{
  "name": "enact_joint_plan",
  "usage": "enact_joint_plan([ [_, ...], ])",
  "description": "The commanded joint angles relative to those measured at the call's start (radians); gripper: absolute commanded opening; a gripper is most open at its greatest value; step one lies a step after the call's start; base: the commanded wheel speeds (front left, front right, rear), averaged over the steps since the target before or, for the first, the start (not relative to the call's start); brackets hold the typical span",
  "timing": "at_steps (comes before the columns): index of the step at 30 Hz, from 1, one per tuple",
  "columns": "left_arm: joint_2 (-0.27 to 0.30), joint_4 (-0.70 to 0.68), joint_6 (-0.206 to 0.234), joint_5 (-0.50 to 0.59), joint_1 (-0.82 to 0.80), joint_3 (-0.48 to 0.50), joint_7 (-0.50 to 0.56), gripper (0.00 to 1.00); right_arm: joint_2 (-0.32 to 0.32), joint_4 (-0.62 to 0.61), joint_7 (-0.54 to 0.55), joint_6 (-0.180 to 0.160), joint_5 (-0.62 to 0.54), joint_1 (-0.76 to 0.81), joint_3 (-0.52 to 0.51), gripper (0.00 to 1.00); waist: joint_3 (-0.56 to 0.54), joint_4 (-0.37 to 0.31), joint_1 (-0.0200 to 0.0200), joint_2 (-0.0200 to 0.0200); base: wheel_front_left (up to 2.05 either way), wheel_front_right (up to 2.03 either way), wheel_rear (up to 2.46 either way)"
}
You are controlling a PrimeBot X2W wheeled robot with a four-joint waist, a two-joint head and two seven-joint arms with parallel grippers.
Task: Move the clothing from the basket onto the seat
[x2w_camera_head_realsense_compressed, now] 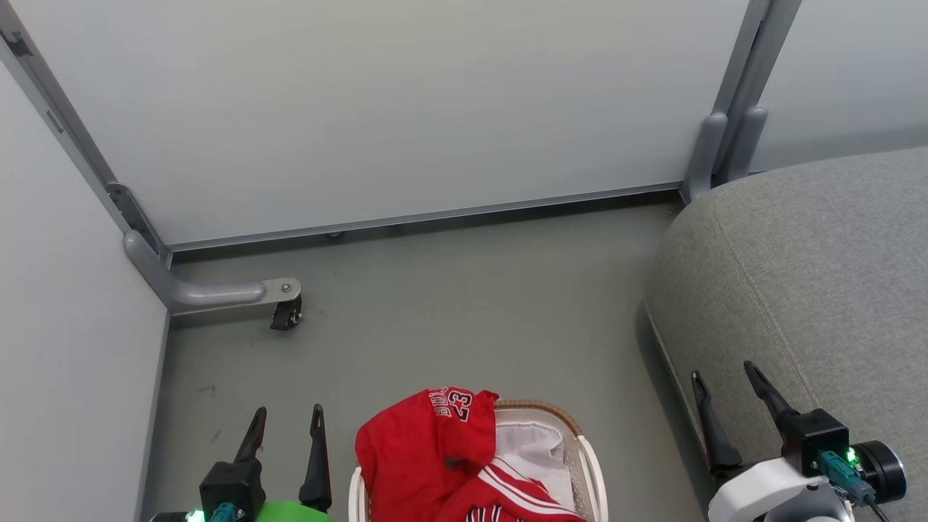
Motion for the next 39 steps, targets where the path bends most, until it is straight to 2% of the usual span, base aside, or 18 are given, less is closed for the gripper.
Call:
enact_joint_plan([
  [1,0.006,0.003,-0.002,-0.002,0.011,0.002,-0.001,1.00,-0.006,0.002,-0.005,0.000,0.000,0.005,-0.001,1.00,0.001,0.000,0.0000,0.0000,0.00,0.00,0.00],
  [21,0.006,0.003,-0.015,0.014,-0.033,-0.042,-0.001,1.00,-0.006,-0.027,-0.004,0.000,-0.008,-0.025,0.004,1.00,0.045,-0.018,0.0000,0.0000,0.00,0.00,0.00],
  [27,0.006,0.034,-0.032,0.025,-0.101,-0.081,-0.001,1.00,-0.006,-0.055,-0.004,0.000,-0.017,-0.074,0.008,1.00,0.144,-0.051,0.0000,0.0000,0.00,0.00,0.00],
  [39,0.006,0.276,-0.079,0.052,-0.374,-0.233,-0.001,1.00,-0.005,-0.097,-0.004,0.000,0.007,-0.233,-0.011,1.00,0.424,-0.134,0.0000,0.0000,0.00,0.00,0.00],
])
